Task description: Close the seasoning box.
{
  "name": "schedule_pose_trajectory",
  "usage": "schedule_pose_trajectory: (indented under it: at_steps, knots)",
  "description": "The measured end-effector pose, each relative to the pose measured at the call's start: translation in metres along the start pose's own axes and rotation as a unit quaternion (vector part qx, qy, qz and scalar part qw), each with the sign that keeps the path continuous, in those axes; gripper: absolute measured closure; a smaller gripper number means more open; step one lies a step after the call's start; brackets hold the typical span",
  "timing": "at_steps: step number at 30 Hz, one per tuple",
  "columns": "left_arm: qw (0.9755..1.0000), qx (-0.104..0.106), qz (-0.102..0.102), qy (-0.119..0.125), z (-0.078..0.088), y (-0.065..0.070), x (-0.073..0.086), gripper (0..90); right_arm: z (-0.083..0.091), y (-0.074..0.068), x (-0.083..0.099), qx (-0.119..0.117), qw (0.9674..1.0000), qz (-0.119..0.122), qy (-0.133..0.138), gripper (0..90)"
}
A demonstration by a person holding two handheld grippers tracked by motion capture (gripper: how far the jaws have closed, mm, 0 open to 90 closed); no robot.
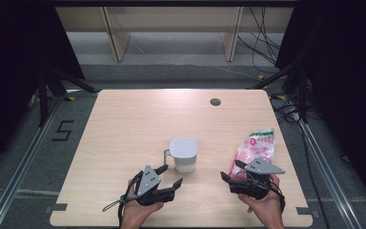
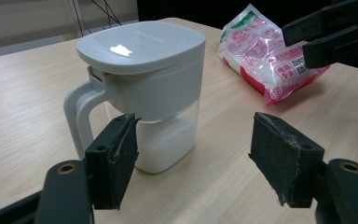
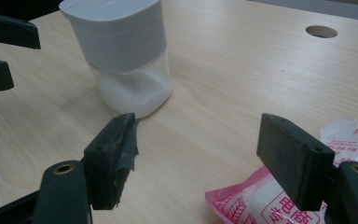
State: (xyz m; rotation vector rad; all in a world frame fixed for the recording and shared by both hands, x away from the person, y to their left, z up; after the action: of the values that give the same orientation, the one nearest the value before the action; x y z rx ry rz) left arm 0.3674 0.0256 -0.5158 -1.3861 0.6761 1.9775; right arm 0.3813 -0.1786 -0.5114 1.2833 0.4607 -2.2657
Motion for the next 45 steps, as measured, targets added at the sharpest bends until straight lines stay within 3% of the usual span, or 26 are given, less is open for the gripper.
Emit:
schedule_pose_trajectory:
  at_steps: [1,2,4,7,8,9,12,13,14,16,17,18,19,21,22,23,24,26,27,28,29,30,31,38,39,45]
  knots:
    - [1.0000,0.000,0.000,0.004,0.000,0.001,0.000,30.8,0.000,0.002,0.000,0.000,0.9999,0.015,0.002,29.7]
    - [0.9999,0.003,-0.016,0.001,0.000,0.000,-0.001,30.8,0.000,0.002,0.000,0.000,0.9999,0.013,0.001,29.7]
    - [0.9999,0.006,0.000,0.009,0.000,0.004,-0.001,30.8,0.001,0.000,0.002,0.001,1.0000,0.008,-0.001,29.7]
    - [1.0000,0.003,-0.002,0.001,0.003,0.005,0.002,30.4,0.002,-0.001,0.002,-0.005,0.9999,0.012,-0.001,29.7]
    - [0.9998,0.008,-0.017,0.000,0.003,0.006,0.002,30.4,0.002,-0.003,0.003,-0.005,1.0000,0.006,-0.005,29.7]
    - [1.0000,0.008,-0.002,0.002,0.002,0.008,0.004,30.3,0.002,-0.004,0.003,-0.009,0.9999,0.011,0.001,29.7]
    - [0.9998,0.017,-0.008,-0.001,0.001,0.012,0.009,30.1,0.003,-0.004,0.006,-0.009,0.9997,0.021,-0.007,29.7]
    - [0.9998,0.014,-0.004,-0.010,0.001,0.013,0.012,30.0,0.004,-0.007,0.007,-0.010,0.9999,0.007,-0.006,29.7]
    - [0.9998,0.019,-0.012,-0.002,-0.001,0.014,0.011,30.0,0.005,-0.005,0.008,-0.010,0.9998,0.018,-0.009,29.7]
    - [0.9997,0.020,-0.009,-0.012,-0.001,0.017,0.014,30.0,0.006,-0.008,0.010,-0.012,0.9998,0.007,-0.012,29.7]
    - [0.9998,0.021,0.001,-0.004,-0.003,0.019,0.013,29.9,0.006,-0.006,0.011,-0.012,0.9997,0.018,-0.010,29.7]
    - [0.9998,0.020,0.000,-0.002,-0.004,0.020,0.013,29.9,0.006,-0.009,0.012,-0.011,0.9998,0.006,-0.014,29.7]
    - [0.9996,0.022,-0.007,-0.013,-0.002,0.021,0.015,29.9,0.006,-0.007,0.012,-0.013,0.9997,0.017,-0.013,29.7]
    - [0.9996,0.022,-0.008,-0.013,-0.003,0.023,0.016,29.9,0.007,-0.009,0.015,-0.012,0.9997,0.008,-0.018,29.7]
    - [0.9995,0.023,-0.013,-0.017,-0.003,0.023,0.017,29.8,0.007,-0.008,0.015,-0.016,0.9995,0.021,-0.015,29.7]
    - [0.9997,0.023,-0.003,-0.009,-0.005,0.025,0.017,29.8,0.009,-0.010,0.017,-0.012,0.9996,0.008,-0.024,29.7]
    - [0.9995,0.022,-0.009,-0.019,-0.004,0.024,0.019,29.7,0.008,-0.009,0.017,-0.015,0.9996,0.017,-0.017,29.7]
    - [0.9994,0.025,-0.010,-0.021,-0.005,0.025,0.021,29.5,0.010,-0.012,0.020,-0.016,0.9995,0.006,-0.028,29.7]
    - [0.9994,0.024,-0.014,-0.019,-0.005,0.025,0.020,29.3,0.009,-0.009,0.020,-0.012,0.9995,0.022,-0.020,29.7]
    - [0.9994,0.022,-0.015,-0.022,-0.005,0.025,0.021,29.0,0.009,-0.013,0.022,-0.018,0.9995,0.009,-0.024,29.7]
    - [0.9994,0.022,-0.016,-0.024,-0.005,0.025,0.021,28.8,0.009,-0.011,0.022,-0.018,0.9992,0.027,-0.025,29.7]
    - [0.9993,0.022,-0.016,-0.024,-0.005,0.025,0.021,28.6,0.010,-0.014,0.024,-0.016,0.9993,0.006,-0.034,29.7]
    - [0.9994,0.022,-0.011,-0.025,-0.005,0.025,0.022,28.5,0.009,-0.012,0.023,-0.014,0.9994,0.019,-0.026,29.7]
    - [0.9993,0.021,-0.016,-0.025,-0.005,0.024,0.022,28.0,0.008,-0.012,0.025,-0.020,0.9990,0.027,-0.030,29.7]
    - [0.9993,0.020,-0.016,-0.025,-0.005,0.024,0.022,28.0,0.009,-0.014,0.026,-0.020,0.9991,0.012,-0.036,29.7]
    - [0.9994,0.023,-0.011,-0.025,-0.005,0.026,0.022,27.9,0.008,-0.015,0.026,-0.022,0.9991,0.016,-0.032,29.7]
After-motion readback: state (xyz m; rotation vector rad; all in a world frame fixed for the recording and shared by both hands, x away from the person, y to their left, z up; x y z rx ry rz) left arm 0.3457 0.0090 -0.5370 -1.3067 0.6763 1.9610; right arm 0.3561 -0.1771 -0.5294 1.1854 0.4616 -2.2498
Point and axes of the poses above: each handheld gripper's, and its own axes: z roughly backward along the jaws, x roughly out of its underside, y roughly to its right, the point moved 10 cm from there along -z, roughly forward along the jaws, and after that the axes turned 4 degrees about x, right-handed, at the moved point
